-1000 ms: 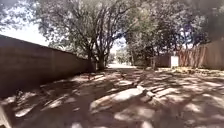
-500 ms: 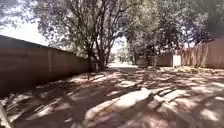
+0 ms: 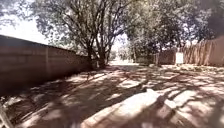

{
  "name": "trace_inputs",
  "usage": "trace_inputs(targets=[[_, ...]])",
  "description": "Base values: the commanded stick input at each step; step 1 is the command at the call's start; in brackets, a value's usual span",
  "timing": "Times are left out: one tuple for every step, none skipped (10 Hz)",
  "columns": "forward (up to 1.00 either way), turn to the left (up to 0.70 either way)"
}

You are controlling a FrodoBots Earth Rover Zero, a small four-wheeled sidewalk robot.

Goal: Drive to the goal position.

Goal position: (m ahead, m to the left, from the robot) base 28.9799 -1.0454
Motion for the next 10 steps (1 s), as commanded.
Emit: trace_inputs(targets=[[0.7, 0.0], [0.7, 0.0], [0.7, 0.0], [0.7, 0.0], [0.7, 0.0], [0.7, 0.0], [0.7, 0.0], [0.7, 0.0], [0.7, 0.0], [0.7, 0.0]])
